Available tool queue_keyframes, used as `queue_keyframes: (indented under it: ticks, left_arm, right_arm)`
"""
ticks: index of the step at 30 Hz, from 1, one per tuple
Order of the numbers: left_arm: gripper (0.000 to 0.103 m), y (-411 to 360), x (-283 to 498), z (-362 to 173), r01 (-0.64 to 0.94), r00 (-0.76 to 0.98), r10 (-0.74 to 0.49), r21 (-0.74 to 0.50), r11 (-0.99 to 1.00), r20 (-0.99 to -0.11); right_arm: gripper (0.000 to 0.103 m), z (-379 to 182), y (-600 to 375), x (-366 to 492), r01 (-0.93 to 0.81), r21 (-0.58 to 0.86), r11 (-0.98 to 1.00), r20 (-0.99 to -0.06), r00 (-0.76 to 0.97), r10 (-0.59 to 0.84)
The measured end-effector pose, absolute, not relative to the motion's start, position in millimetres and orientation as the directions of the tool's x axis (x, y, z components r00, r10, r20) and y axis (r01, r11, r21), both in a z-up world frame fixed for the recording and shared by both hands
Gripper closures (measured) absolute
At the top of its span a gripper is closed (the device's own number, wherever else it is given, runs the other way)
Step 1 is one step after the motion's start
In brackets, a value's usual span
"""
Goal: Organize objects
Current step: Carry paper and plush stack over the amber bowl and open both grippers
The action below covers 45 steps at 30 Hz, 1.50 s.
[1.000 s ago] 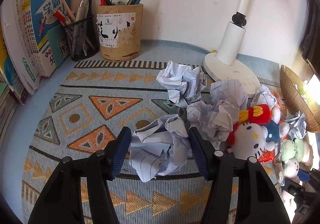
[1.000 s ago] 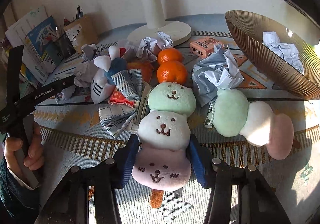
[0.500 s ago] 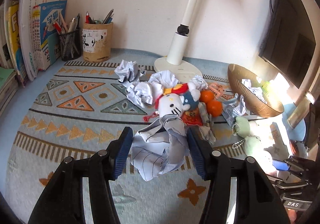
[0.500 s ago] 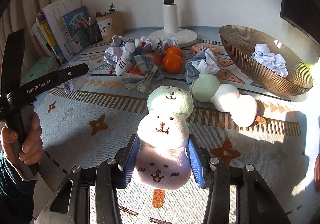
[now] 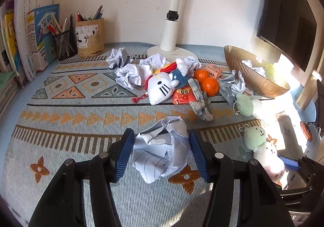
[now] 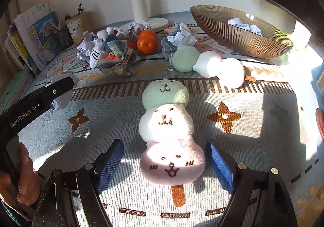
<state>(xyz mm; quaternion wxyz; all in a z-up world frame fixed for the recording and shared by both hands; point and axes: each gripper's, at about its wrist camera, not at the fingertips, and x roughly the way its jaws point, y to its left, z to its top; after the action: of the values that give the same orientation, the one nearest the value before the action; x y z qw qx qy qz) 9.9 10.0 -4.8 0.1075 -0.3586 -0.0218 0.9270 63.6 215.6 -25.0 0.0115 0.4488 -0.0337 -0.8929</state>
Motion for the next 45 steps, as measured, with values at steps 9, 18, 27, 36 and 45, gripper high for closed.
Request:
queue_keyframes:
  ticks: [9,18,27,36,45]
  left_arm:
    - [0.049,31,17,7,-0.223,-0.731,0.209,-0.062,-0.973,-0.65]
    - [0.049,111,-22,120,-0.433,-0.77,0.421,-0.093,-0.897,-0.479]
    - [0.049,206,-104,121,-0.468,-0.733,0.475,-0.146,-0.871,-0.487]
    - [0.001,223,-128,80,-0.45,-0.724,0.421,-0.089,-0.889,-0.546]
    - [0.001,138,-77,100,-0.351,-0.756,0.401,-0.197,-0.915,-0.517]
  right_arm:
    - [0.056,-18,211,67,-0.033,-0.006,-0.999,-0.754,-0.656,0.027]
    - [0.056,106,307,67,-0.161,0.098,-0.982,-0.499,-0.862,0.091]
    - [0.054,137,398,6,-0.302,0.236,-0.924,-0.461,-0.871,0.168]
    - [0.026,96,447,-25,-0.322,0.379,-0.868,-0.562,-0.825,0.06]
    - [0.026,109,385,14,-0.214,0.266,-0.94,-0.539,-0.842,0.04]
